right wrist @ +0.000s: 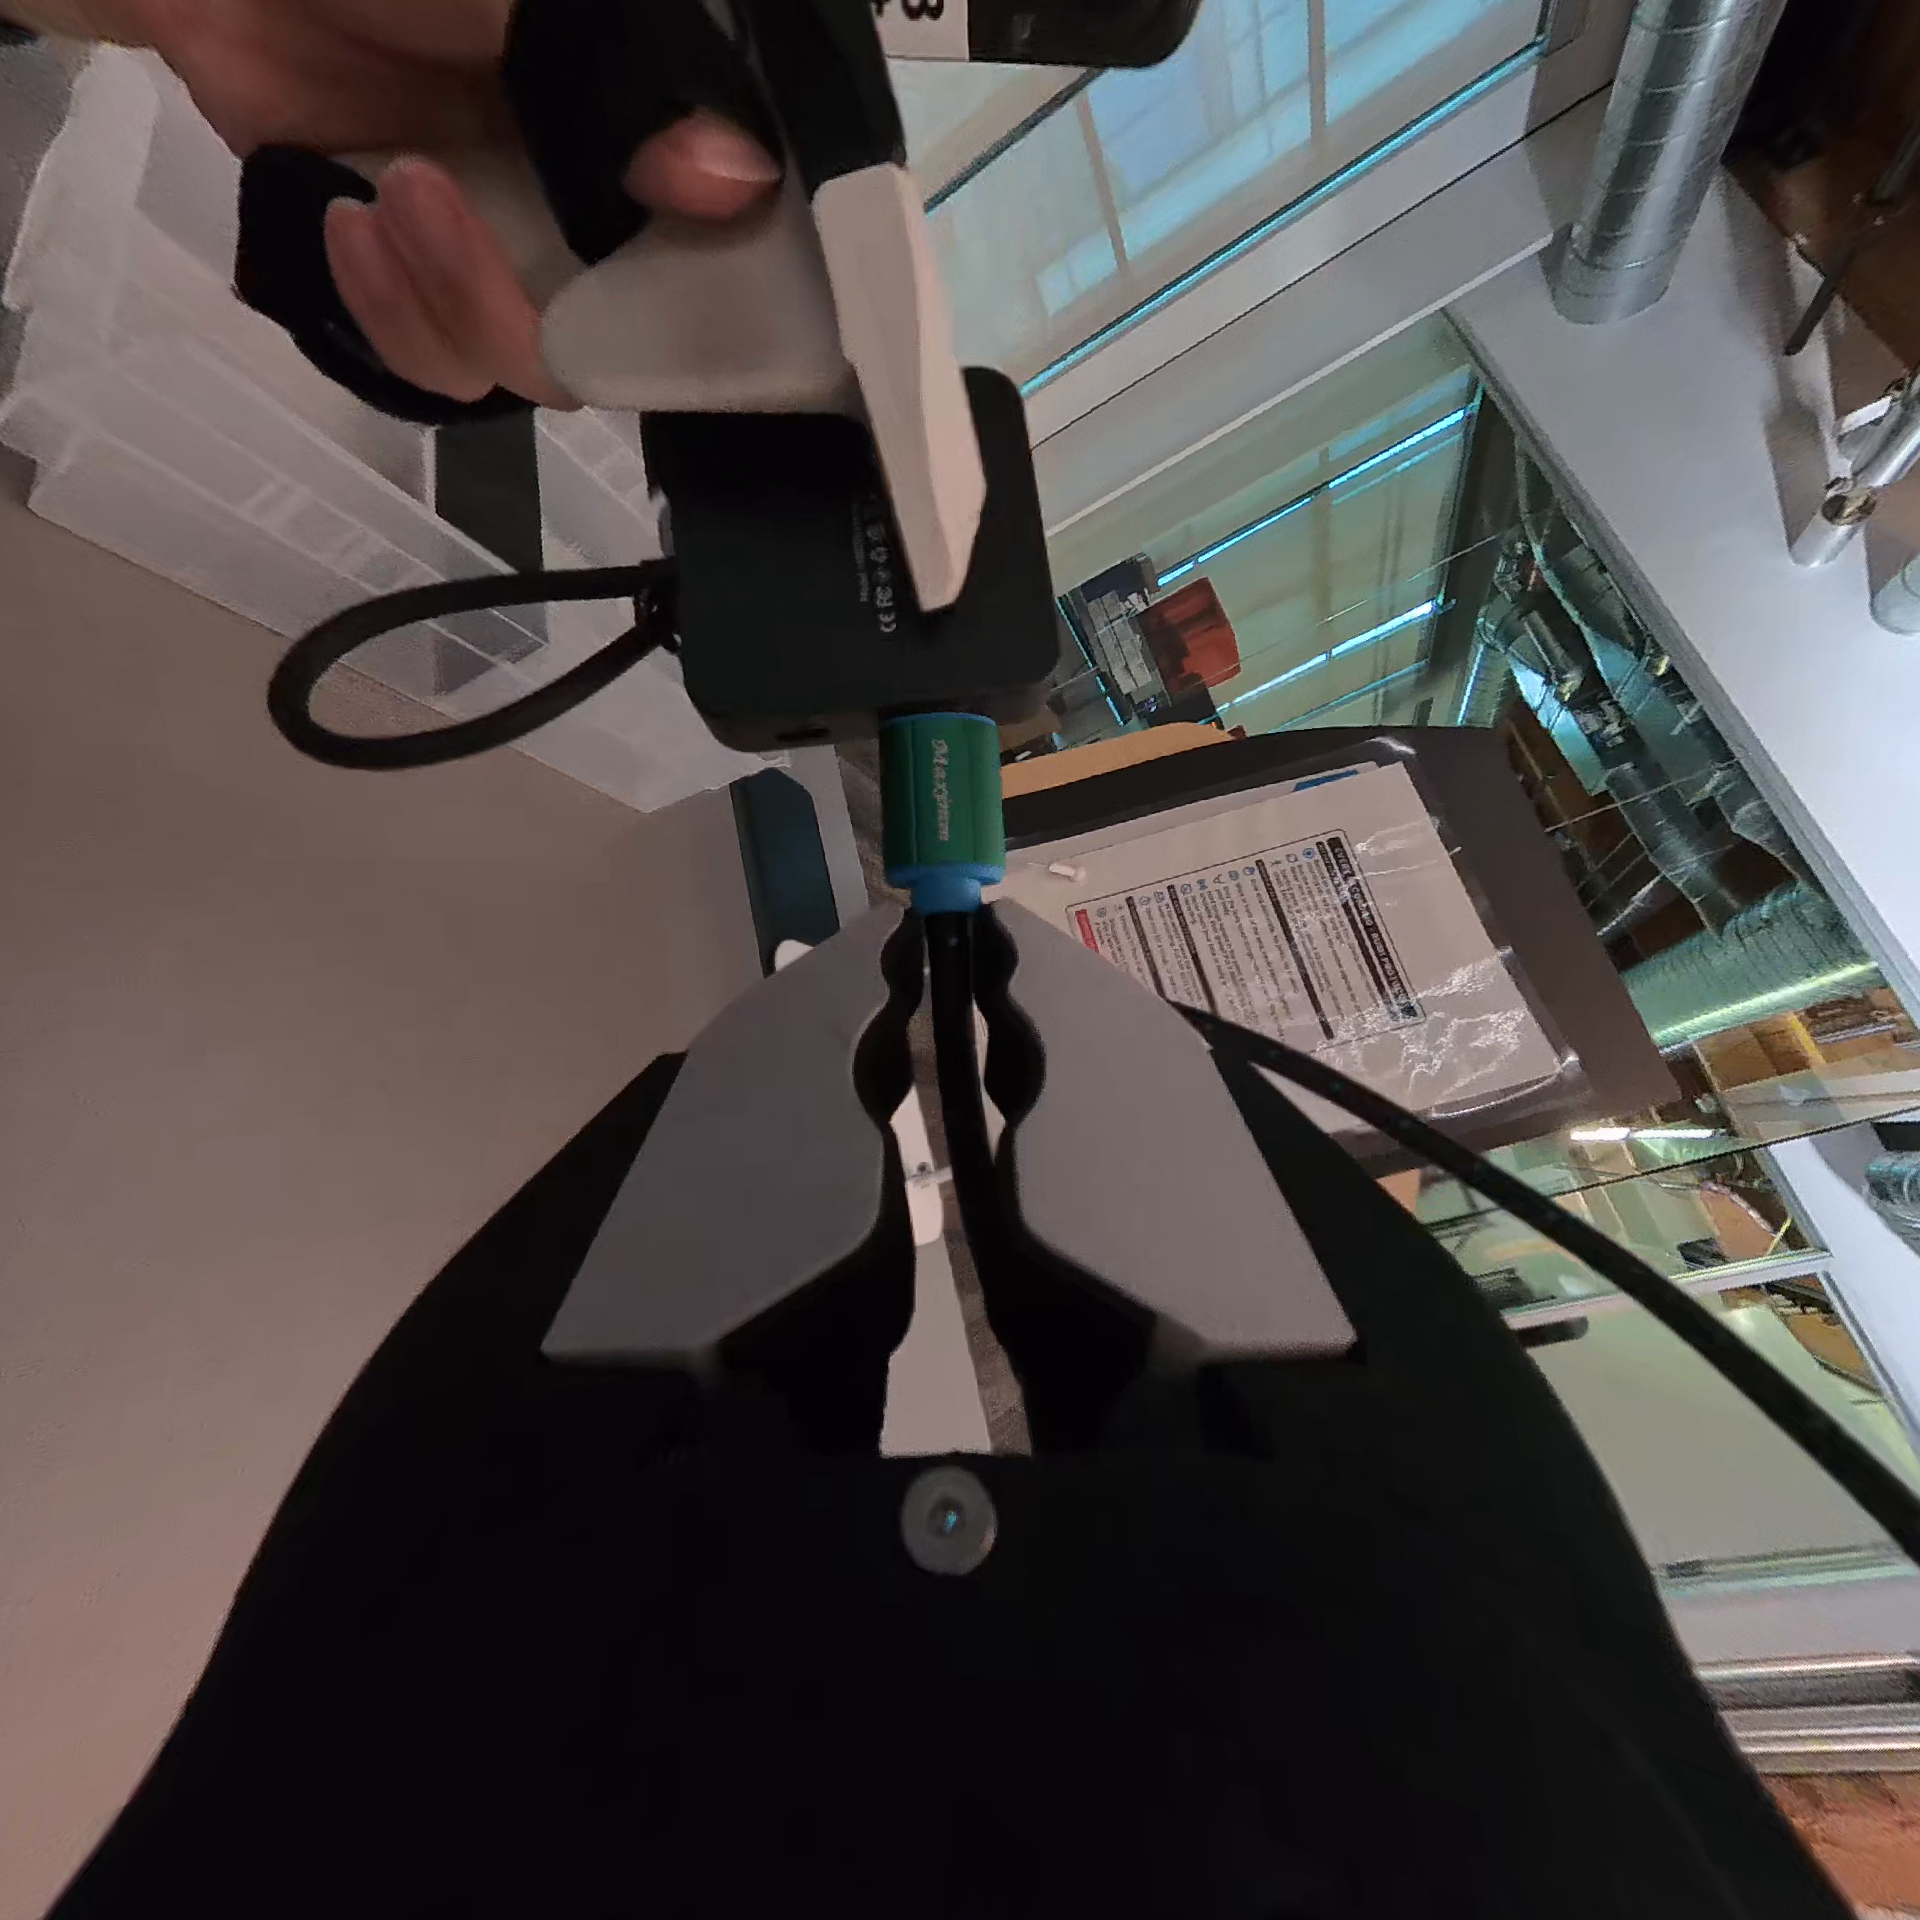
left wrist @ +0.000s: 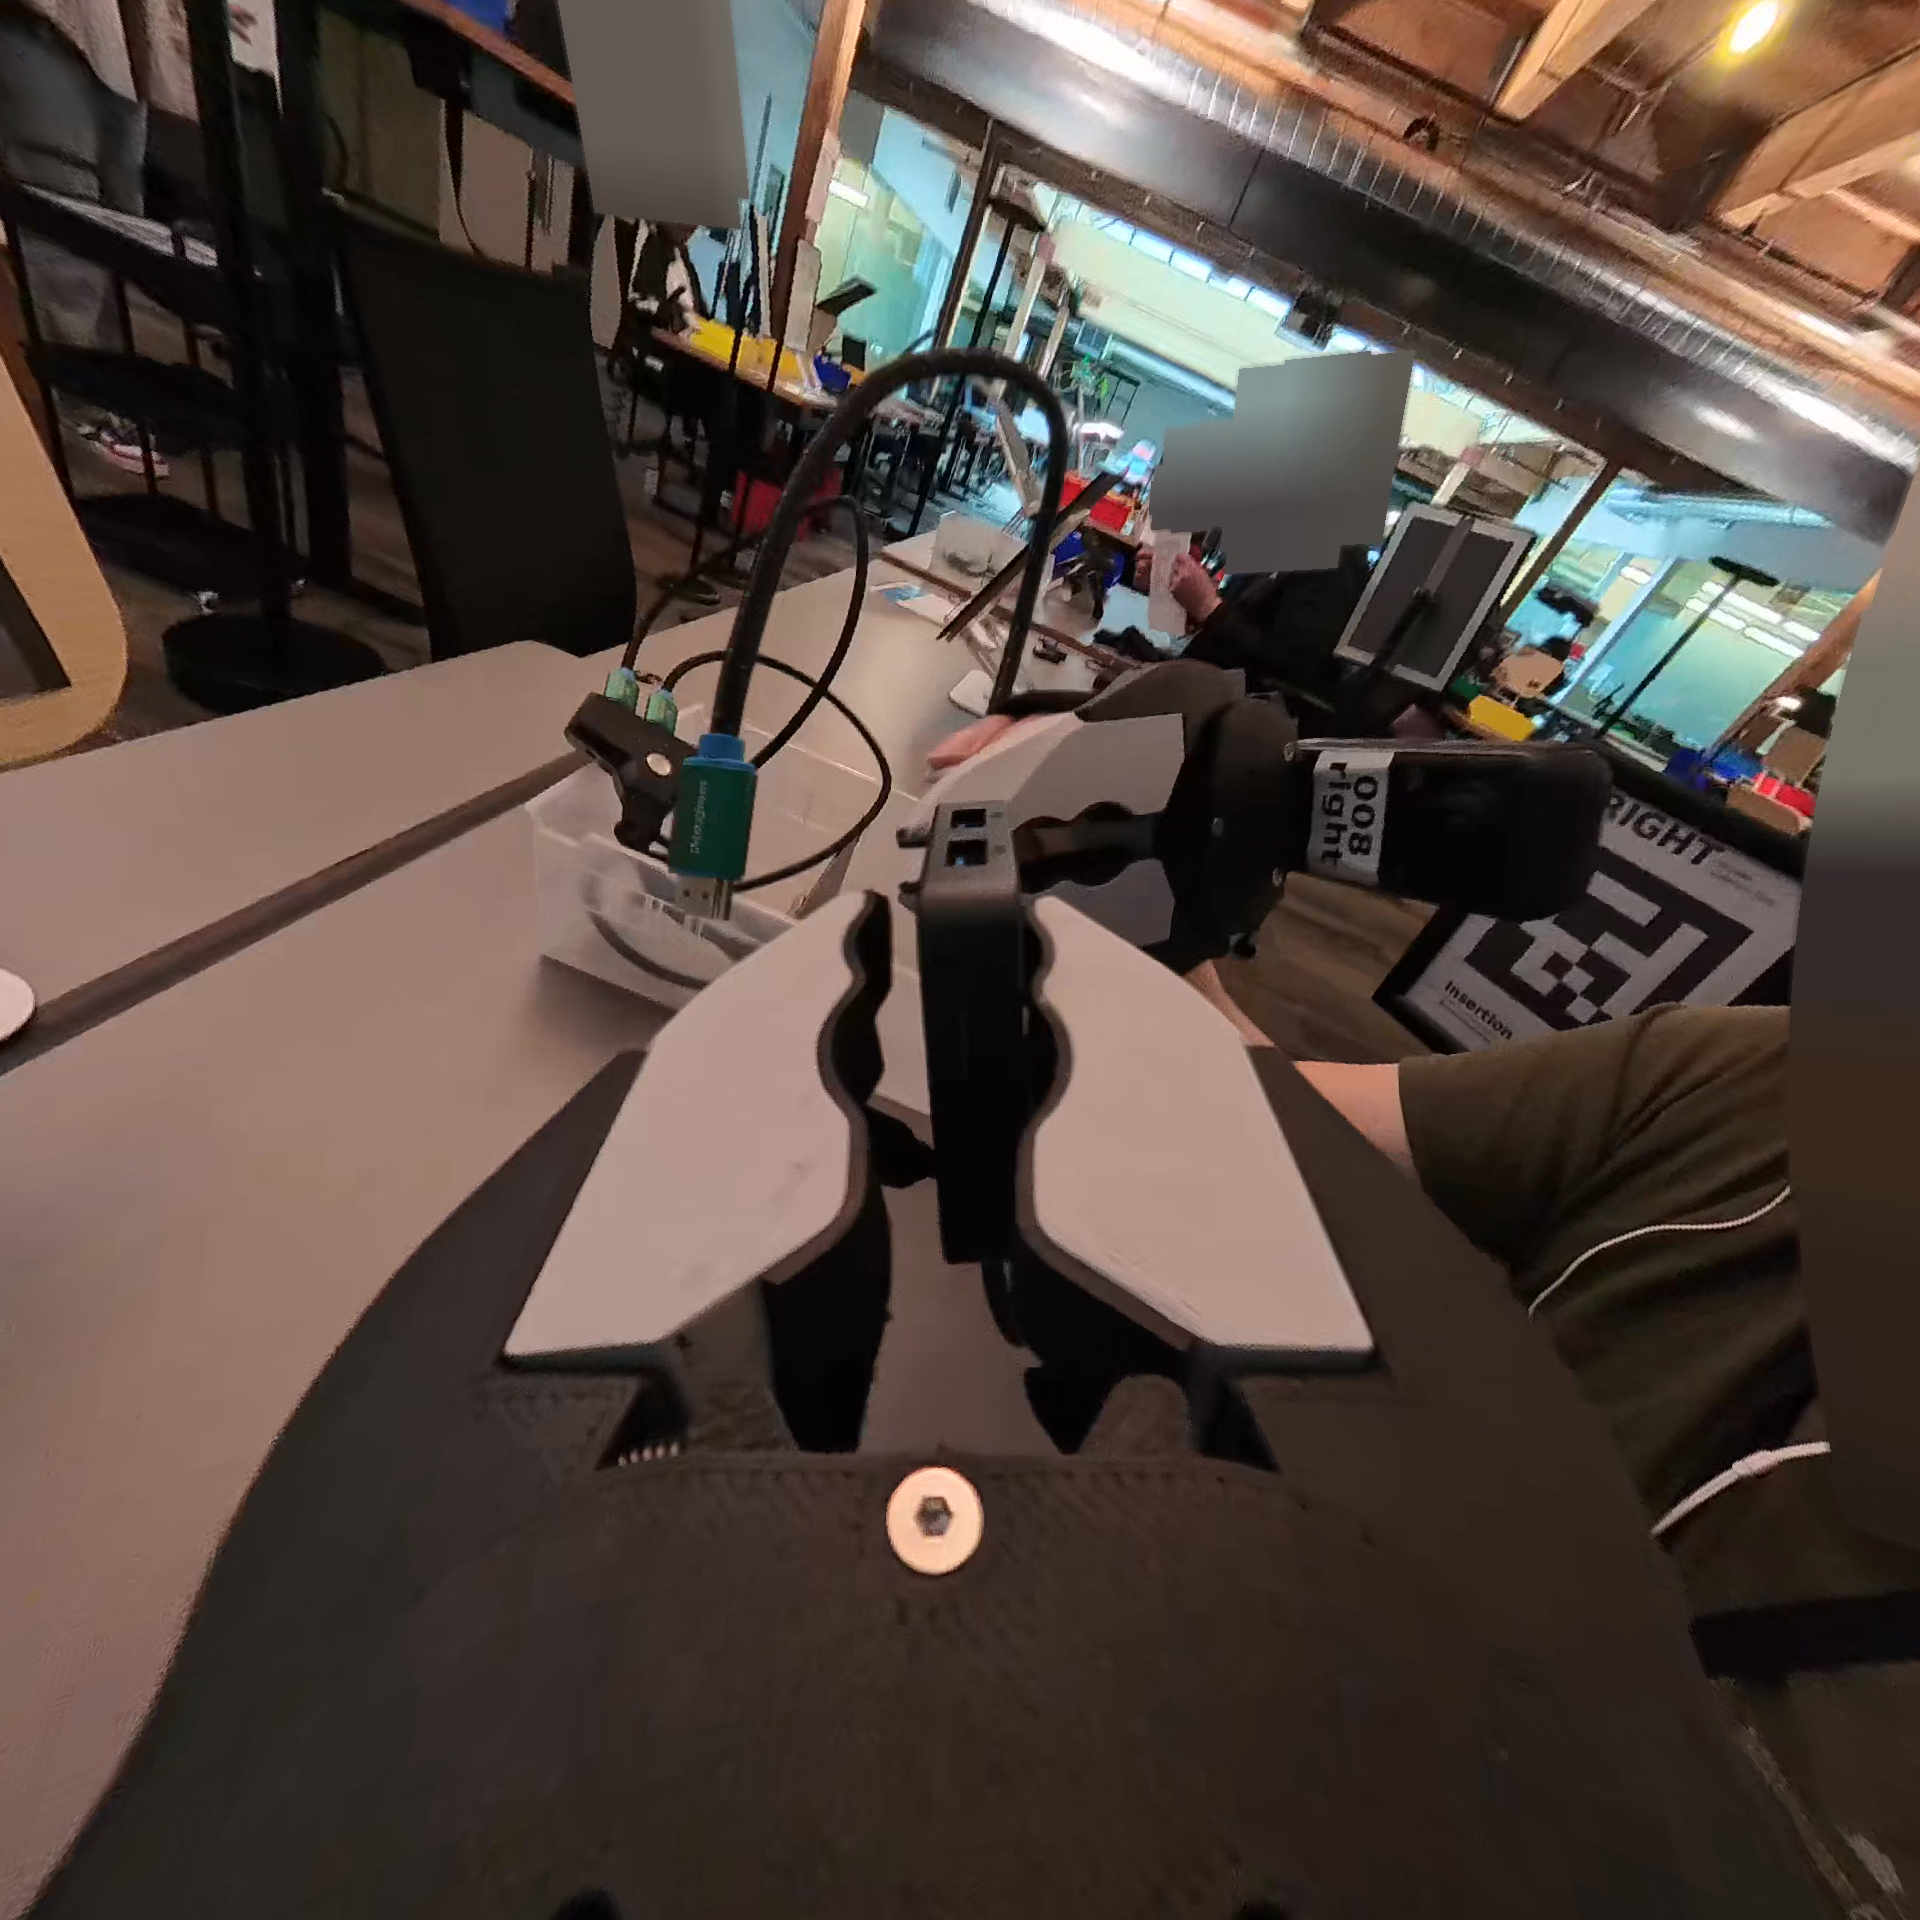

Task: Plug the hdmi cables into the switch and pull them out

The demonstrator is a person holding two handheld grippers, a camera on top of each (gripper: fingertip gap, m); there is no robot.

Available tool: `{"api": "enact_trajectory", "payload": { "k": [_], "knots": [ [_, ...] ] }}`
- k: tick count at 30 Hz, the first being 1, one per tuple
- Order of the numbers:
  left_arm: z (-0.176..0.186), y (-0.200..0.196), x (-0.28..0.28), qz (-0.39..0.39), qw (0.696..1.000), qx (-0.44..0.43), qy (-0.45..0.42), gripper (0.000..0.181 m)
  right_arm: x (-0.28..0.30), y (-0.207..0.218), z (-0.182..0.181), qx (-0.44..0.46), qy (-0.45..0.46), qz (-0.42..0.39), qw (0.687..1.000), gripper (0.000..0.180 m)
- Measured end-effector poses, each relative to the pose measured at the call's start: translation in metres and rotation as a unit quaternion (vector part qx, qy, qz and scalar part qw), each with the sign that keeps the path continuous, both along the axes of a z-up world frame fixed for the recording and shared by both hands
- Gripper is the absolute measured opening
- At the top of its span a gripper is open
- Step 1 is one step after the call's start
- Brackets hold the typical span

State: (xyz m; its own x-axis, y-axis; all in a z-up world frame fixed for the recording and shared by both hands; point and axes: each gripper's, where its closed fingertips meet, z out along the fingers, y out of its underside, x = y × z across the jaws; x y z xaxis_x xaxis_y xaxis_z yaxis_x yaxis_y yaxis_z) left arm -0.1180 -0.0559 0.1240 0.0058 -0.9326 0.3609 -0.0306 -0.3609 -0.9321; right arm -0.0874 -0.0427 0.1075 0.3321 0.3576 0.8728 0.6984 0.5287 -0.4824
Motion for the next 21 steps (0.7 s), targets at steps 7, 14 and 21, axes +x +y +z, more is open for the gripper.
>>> {"api": "enact_trajectory", "payload": {
  "k": [7, 14, 21],
  "knots": [
    [0.004, -0.002, -0.003, -0.014, 1.000, 0.001, -0.013, 0.013, 0.000, -0.002, -0.003, 0.021, -0.024, 0.012, 0.999, 0.009],
    [-0.006, -0.003, -0.003, -0.032, 0.999, -0.009, 0.017, 0.013, 0.000, -0.006, -0.010, 0.020, -0.051, 0.025, 0.998, 0.009],
    [-0.016, -0.003, -0.004, -0.022, 0.998, 0.007, 0.056, 0.013, -0.003, -0.005, -0.021, 0.013, -0.078, 0.028, 0.996, 0.009]
  ]
}}
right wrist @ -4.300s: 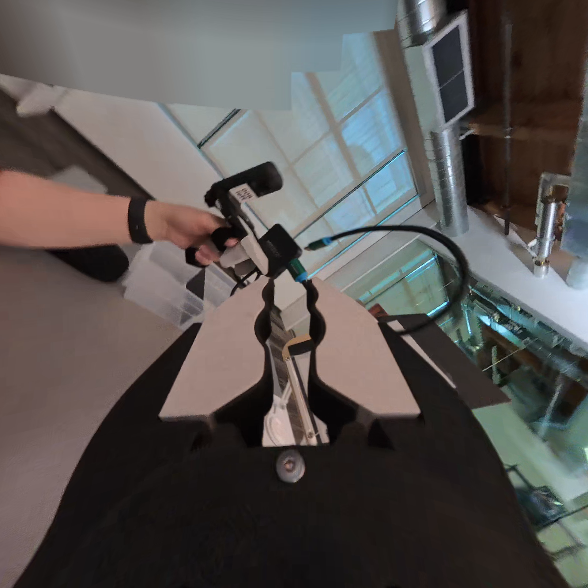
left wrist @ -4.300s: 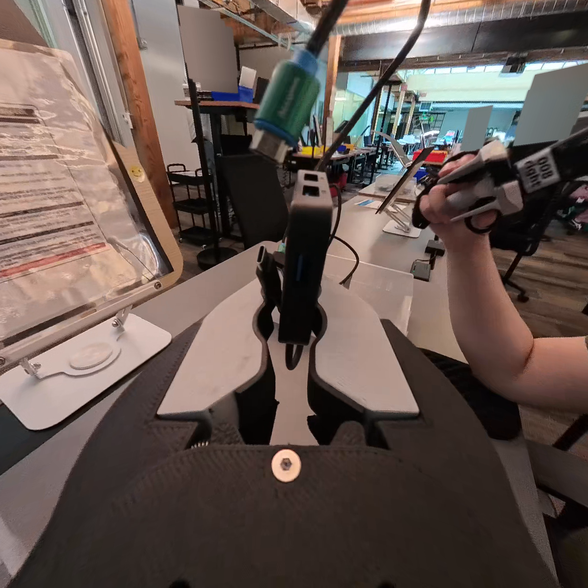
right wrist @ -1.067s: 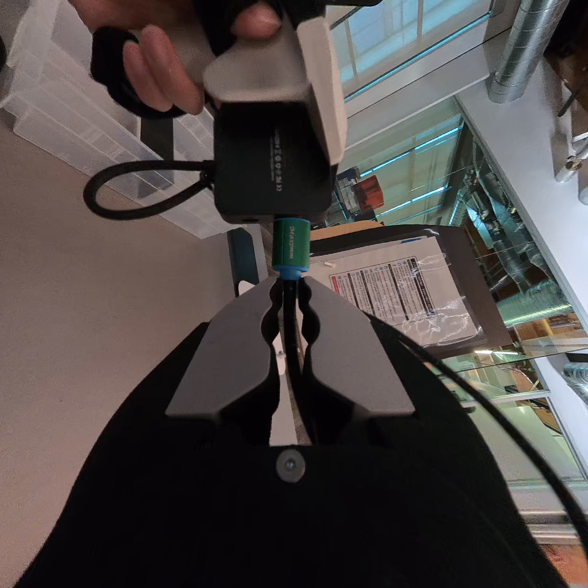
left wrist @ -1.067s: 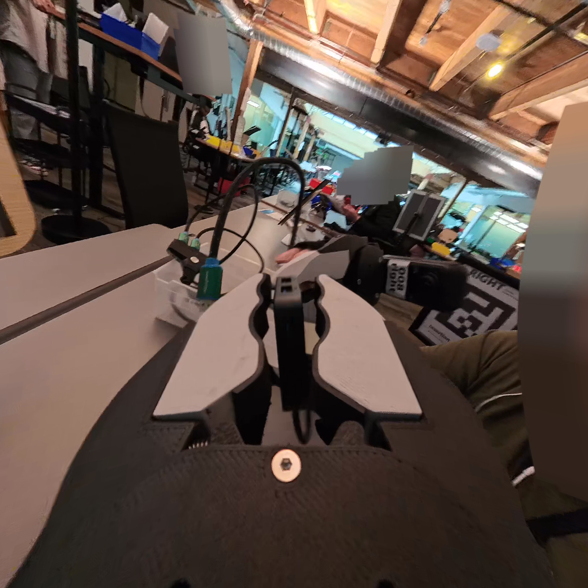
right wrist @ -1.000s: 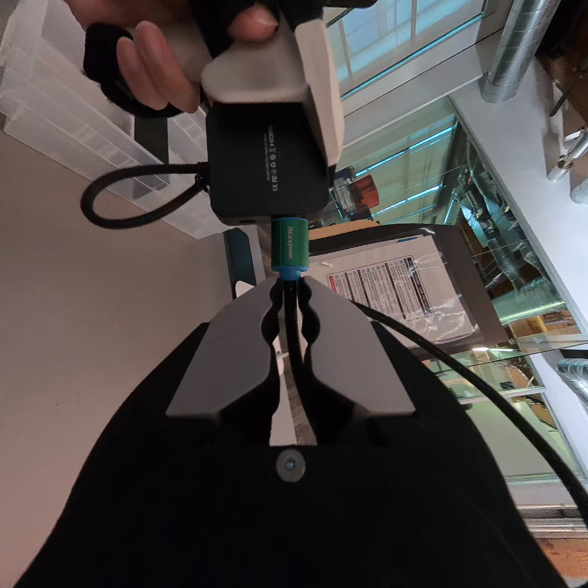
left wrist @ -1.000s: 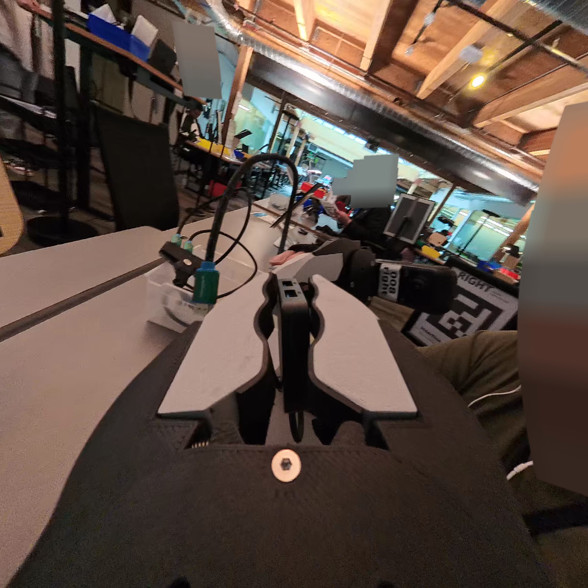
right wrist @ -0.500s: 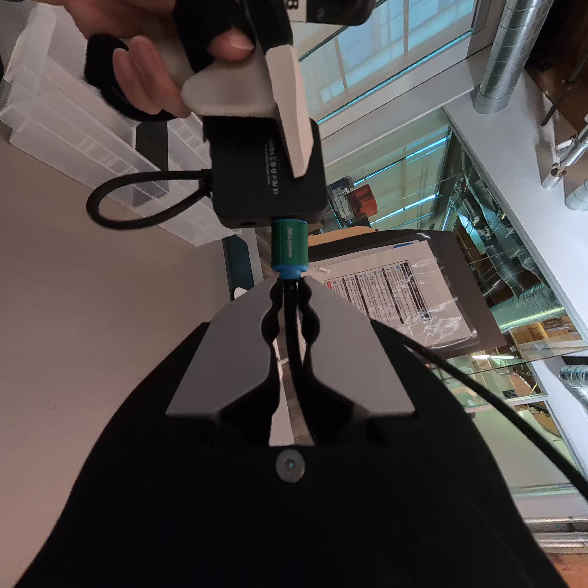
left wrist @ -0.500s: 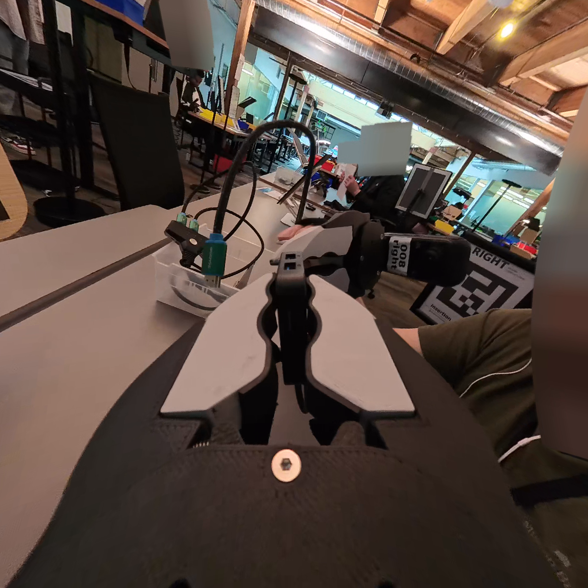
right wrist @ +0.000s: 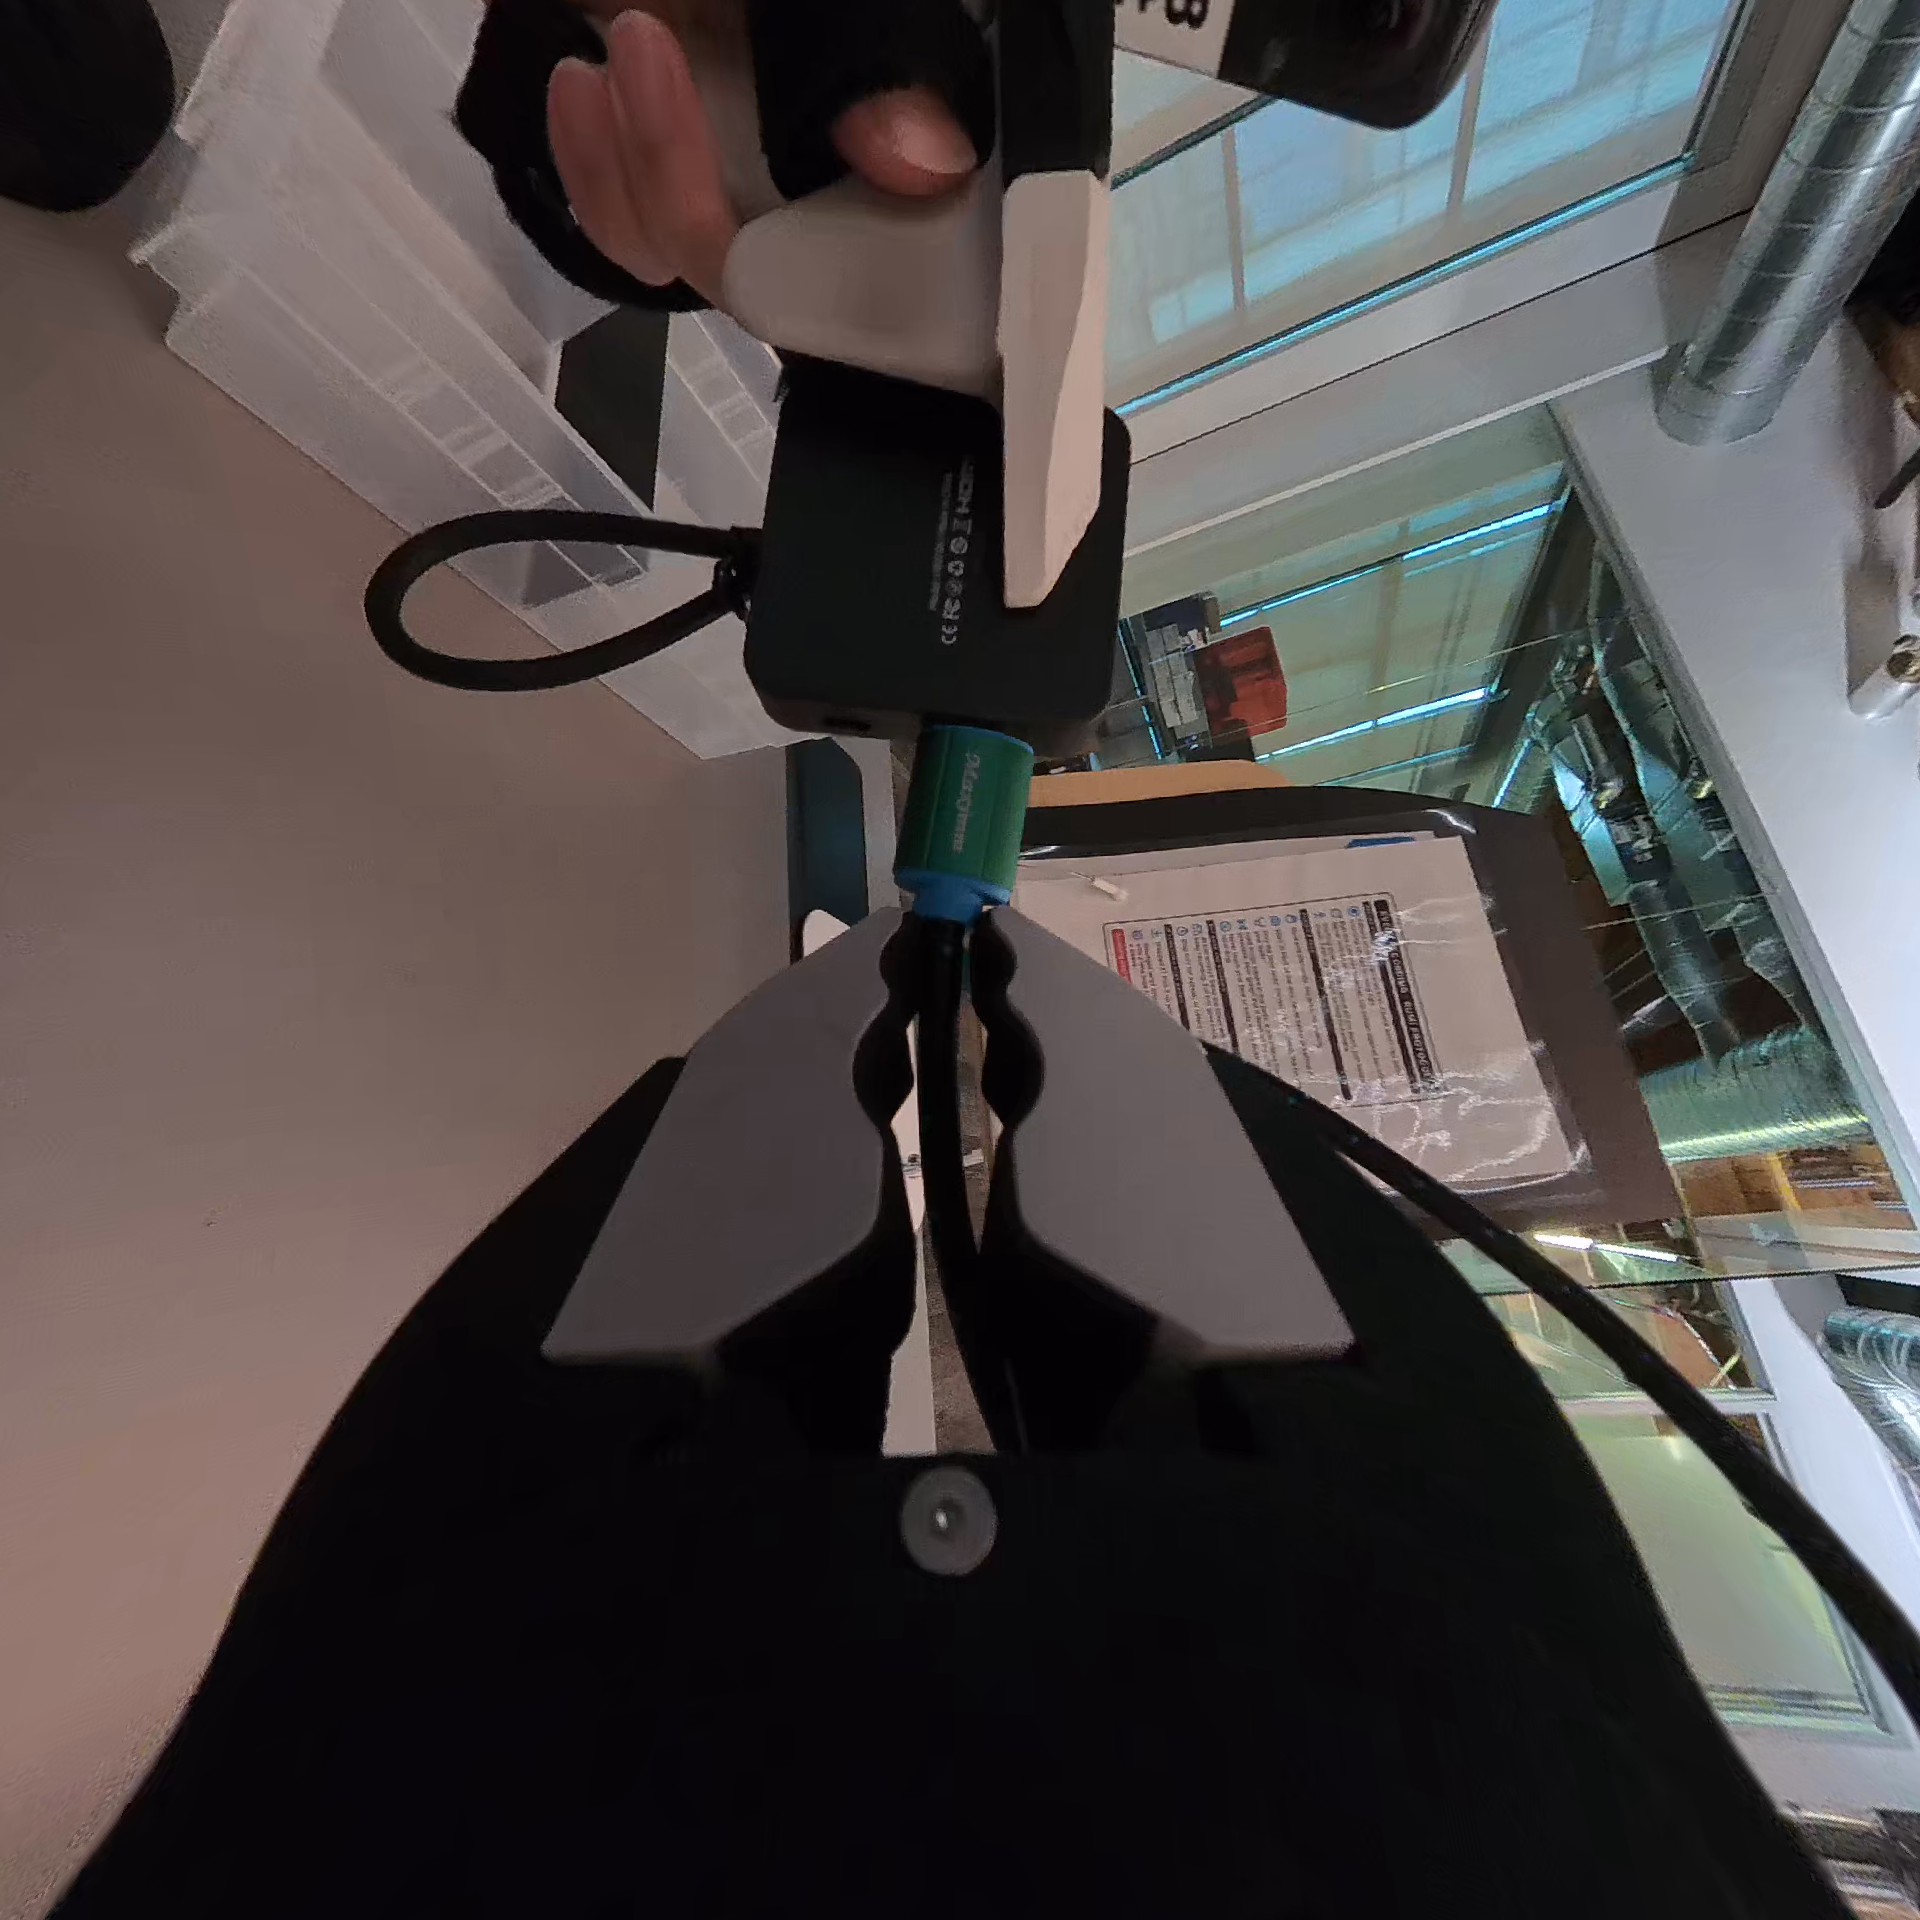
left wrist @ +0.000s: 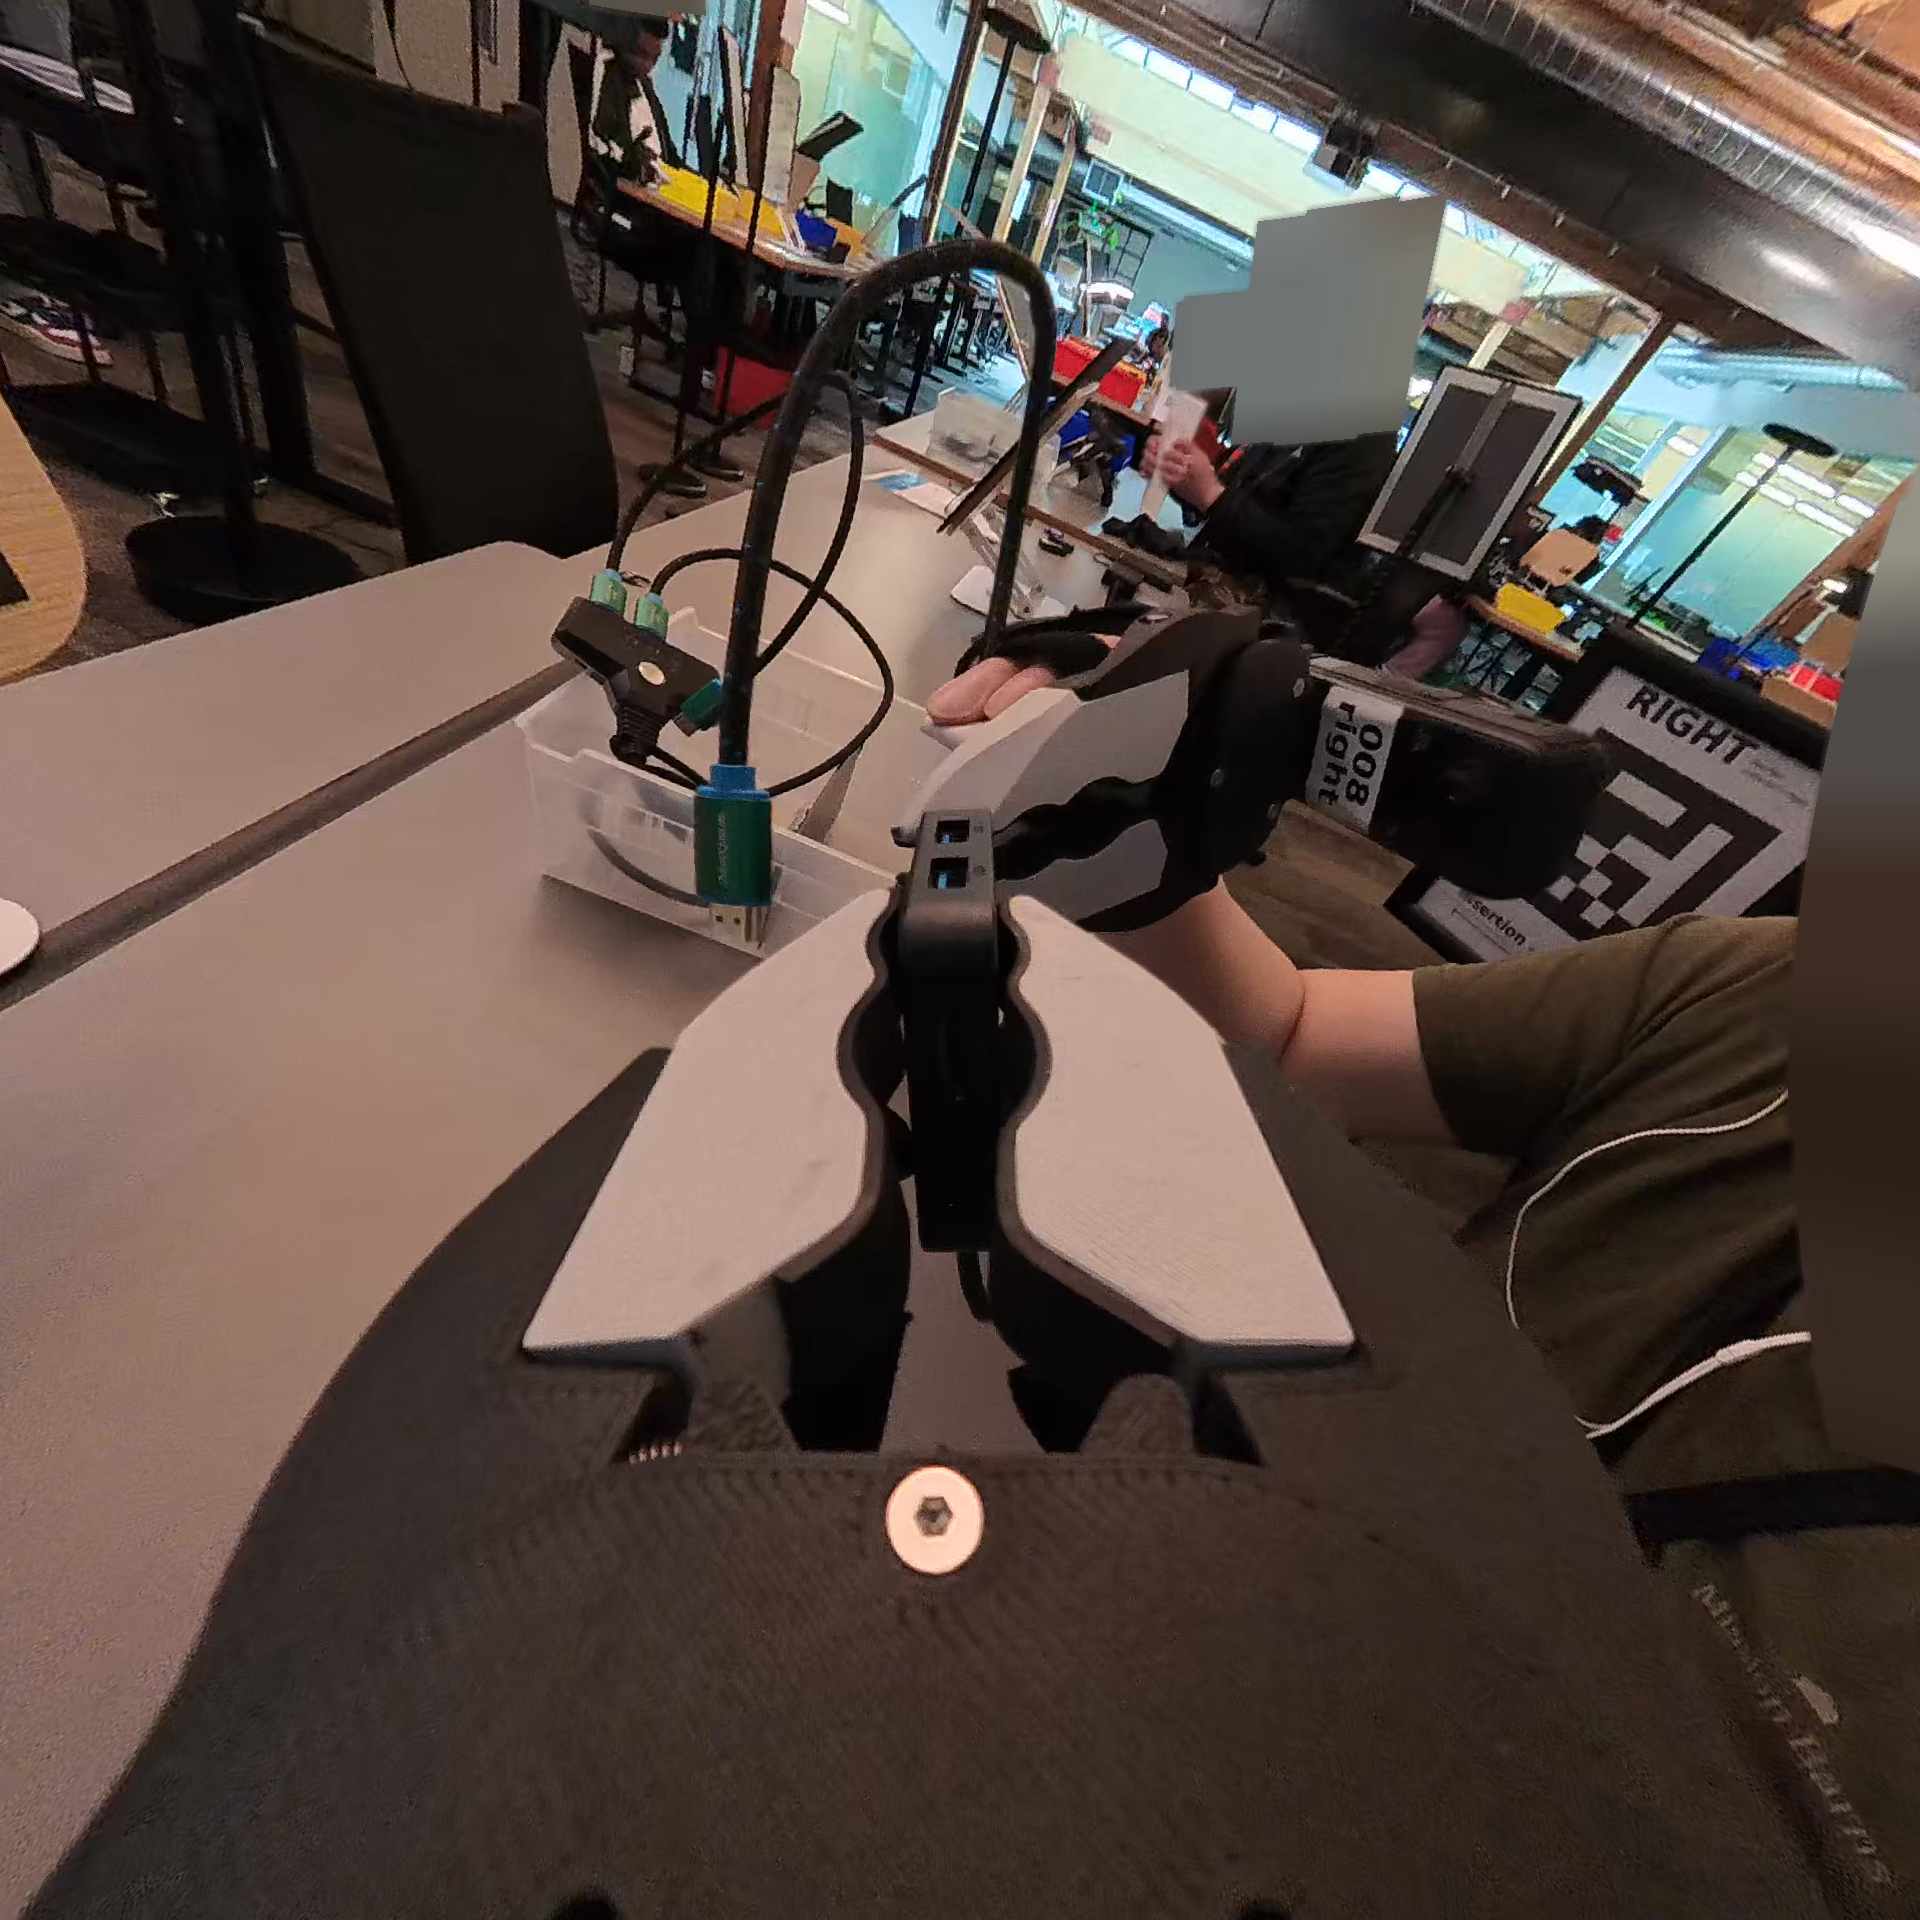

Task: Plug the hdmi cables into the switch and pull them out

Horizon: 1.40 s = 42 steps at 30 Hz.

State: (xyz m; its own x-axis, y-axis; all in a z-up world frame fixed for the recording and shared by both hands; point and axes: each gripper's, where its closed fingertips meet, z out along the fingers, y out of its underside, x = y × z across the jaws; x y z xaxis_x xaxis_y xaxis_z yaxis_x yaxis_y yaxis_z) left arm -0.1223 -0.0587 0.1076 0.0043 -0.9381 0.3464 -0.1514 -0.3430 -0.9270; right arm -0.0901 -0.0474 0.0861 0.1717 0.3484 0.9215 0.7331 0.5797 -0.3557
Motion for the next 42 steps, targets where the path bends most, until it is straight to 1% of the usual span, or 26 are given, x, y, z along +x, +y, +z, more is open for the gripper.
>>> {"api": "enact_trajectory", "payload": {
  "k": [5, 7, 10, 12, 14, 16, 18, 22, 28, 30, 37, 40, 42],
  "knots": [
    [-0.011, -0.003, -0.003, -0.014, 0.999, 0.005, 0.030, 0.013, -0.002, -0.001, -0.006, 0.004, -0.023, 0.004, 1.000, 0.008],
    [-0.010, -0.002, -0.003, -0.015, 1.000, 0.002, 0.026, 0.013, -0.002, -0.001, -0.005, 0.010, -0.022, 0.006, 1.000, 0.008],
    [-0.004, 0.006, -0.003, 0.010, 1.000, -0.001, 0.013, 0.013, -0.003, 0.007, -0.004, -0.015, 0.010, -0.007, 1.000, 0.009],
    [0.008, 0.011, -0.003, 0.028, 0.999, -0.024, -0.022, 0.013, -0.005, 0.010, 0.004, -0.016, 0.060, -0.001, 0.998, 0.010],
    [0.008, 0.013, -0.001, 0.037, 0.999, -0.027, -0.027, 0.013, -0.008, 0.009, 0.010, -0.029, 0.099, 0.010, 0.995, 0.022],
    [0.006, 0.011, 0.002, 0.035, 0.999, -0.027, -0.022, 0.013, -0.011, 0.012, 0.011, -0.023, 0.105, -0.005, 0.994, 0.033],
    [0.005, 0.009, 0.004, 0.035, 0.999, -0.028, -0.018, 0.013, -0.013, 0.015, 0.008, 0.003, 0.084, -0.018, 0.996, 0.022],
    [0.002, 0.010, 0.003, 0.031, 0.999, -0.036, -0.011, 0.013, -0.014, 0.015, 0.003, -0.017, 0.075, -0.021, 0.997, 0.022],
    [-0.010, 0.010, 0.007, 0.027, 0.999, -0.036, 0.019, 0.013, -0.010, 0.013, -0.011, -0.038, 0.016, -0.031, 0.999, 0.023],
    [-0.006, 0.013, 0.006, 0.029, 0.999, -0.046, 0.000, 0.013, -0.012, 0.015, -0.007, -0.038, 0.036, -0.036, 0.998, 0.022],
    [-0.003, 0.018, 0.003, 0.036, 0.998, -0.054, -0.025, 0.013, -0.014, 0.021, -0.004, -0.041, 0.062, -0.066, 0.995, 0.021],
    [-0.001, 0.025, 0.006, 0.055, 0.996, -0.058, -0.043, 0.013, -0.011, 0.029, -0.003, -0.054, 0.094, -0.097, 0.989, 0.021],
    [-0.004, 0.028, 0.006, 0.070, 0.996, -0.045, -0.028, 0.013, -0.012, 0.033, -0.009, -0.066, 0.095, -0.099, 0.988, 0.021]
  ]
}}
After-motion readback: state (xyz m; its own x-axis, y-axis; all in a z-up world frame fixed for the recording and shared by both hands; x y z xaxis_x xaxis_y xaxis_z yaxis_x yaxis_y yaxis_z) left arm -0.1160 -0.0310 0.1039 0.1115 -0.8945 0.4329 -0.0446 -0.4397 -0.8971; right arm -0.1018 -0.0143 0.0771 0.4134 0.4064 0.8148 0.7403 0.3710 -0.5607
